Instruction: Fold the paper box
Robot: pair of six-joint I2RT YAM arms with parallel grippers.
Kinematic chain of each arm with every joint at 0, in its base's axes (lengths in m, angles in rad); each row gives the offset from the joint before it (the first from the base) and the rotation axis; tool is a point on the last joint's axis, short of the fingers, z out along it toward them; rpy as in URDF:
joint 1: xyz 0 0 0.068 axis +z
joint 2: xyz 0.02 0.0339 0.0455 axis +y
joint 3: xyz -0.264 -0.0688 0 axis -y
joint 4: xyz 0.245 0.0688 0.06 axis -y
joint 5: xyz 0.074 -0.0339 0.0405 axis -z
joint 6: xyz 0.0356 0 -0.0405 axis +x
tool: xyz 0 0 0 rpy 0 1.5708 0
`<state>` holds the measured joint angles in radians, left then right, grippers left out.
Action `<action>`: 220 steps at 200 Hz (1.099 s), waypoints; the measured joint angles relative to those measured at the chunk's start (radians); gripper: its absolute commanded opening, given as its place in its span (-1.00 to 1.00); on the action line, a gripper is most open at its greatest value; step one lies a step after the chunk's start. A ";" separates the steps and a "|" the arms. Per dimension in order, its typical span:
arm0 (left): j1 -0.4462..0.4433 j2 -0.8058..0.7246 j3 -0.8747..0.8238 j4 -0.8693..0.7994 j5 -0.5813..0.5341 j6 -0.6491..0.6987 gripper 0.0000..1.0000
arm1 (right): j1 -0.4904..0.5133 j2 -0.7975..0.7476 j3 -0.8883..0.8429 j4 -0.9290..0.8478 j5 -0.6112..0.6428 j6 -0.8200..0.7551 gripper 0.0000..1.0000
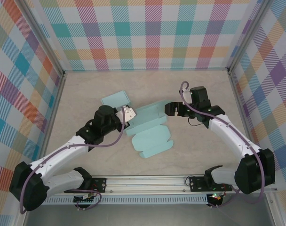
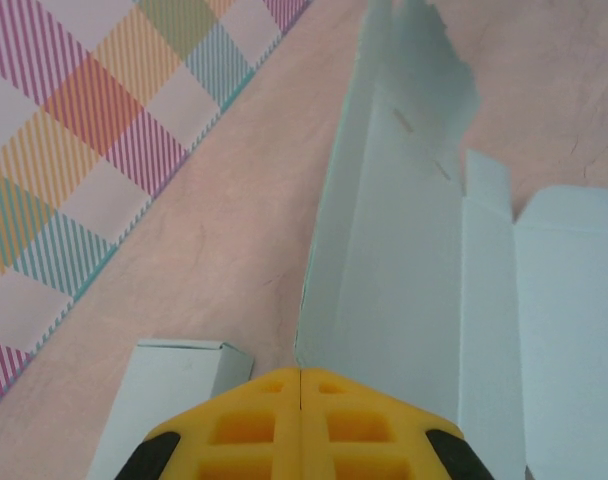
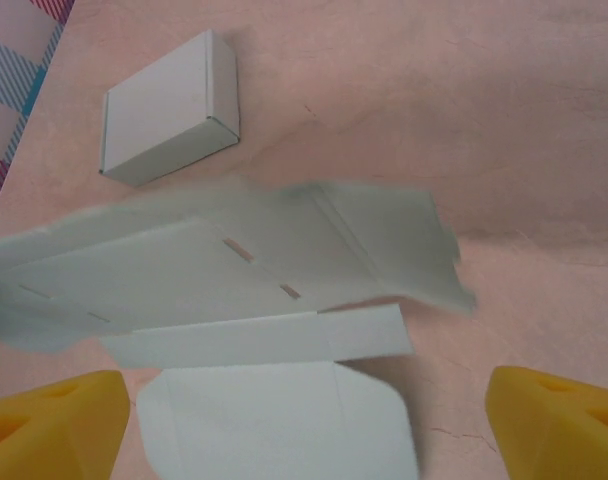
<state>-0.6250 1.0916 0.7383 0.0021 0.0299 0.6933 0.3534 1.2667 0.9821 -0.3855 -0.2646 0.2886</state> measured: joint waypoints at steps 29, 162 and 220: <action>0.002 0.111 0.121 -0.070 0.050 0.092 -1.00 | 0.000 -0.014 0.002 -0.011 -0.008 -0.014 0.72; 0.002 0.199 0.128 -0.025 0.093 0.191 -1.00 | 0.000 0.107 0.072 -0.066 -0.037 -0.167 0.75; 0.002 0.196 0.127 -0.016 0.092 0.201 -1.00 | -0.002 0.193 0.159 -0.082 -0.074 -0.291 0.74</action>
<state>-0.6228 1.2873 0.8654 -0.0135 0.1215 0.8944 0.3519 1.4593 1.1408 -0.4675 -0.3389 -0.0021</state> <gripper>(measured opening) 0.050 0.872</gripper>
